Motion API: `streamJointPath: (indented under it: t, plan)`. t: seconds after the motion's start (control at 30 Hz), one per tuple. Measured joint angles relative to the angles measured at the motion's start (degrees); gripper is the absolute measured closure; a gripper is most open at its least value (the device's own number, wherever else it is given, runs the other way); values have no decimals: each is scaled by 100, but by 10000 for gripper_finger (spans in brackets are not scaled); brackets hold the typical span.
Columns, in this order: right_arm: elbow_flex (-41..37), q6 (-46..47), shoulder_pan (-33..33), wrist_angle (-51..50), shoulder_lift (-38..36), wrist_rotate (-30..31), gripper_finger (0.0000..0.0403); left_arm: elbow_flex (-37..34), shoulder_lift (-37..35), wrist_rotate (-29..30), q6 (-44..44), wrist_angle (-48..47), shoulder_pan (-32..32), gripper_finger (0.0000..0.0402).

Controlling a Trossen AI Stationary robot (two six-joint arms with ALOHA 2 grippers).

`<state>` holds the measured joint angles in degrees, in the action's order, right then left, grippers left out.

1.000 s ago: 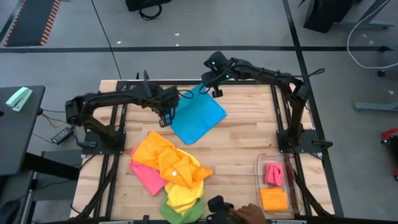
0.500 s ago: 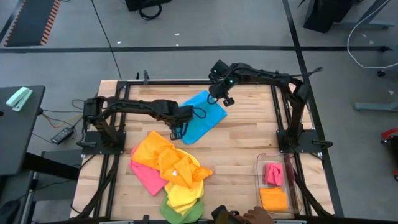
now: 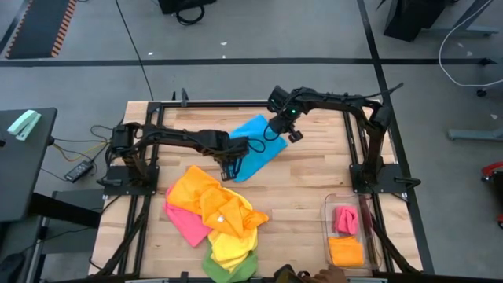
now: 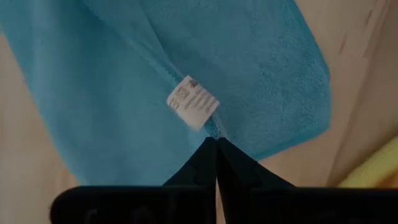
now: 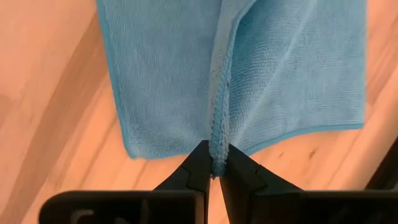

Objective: Fold microfiber towels
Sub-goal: Fold the blue towel

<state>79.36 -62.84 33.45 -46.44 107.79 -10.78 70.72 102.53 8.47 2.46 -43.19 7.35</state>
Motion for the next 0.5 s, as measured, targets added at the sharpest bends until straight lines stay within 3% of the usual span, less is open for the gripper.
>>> streamJointPath:
  t: [0.3, 0.5]
  plan:
    - [-314, -84, -20, 26, 0, 157, 366, 5, 274, -184, 37, 334, -242, 396]
    - [-483, -69, -66, 12, 0, 174, 366, 3, 338, -175, 56, 321, -310, 379]
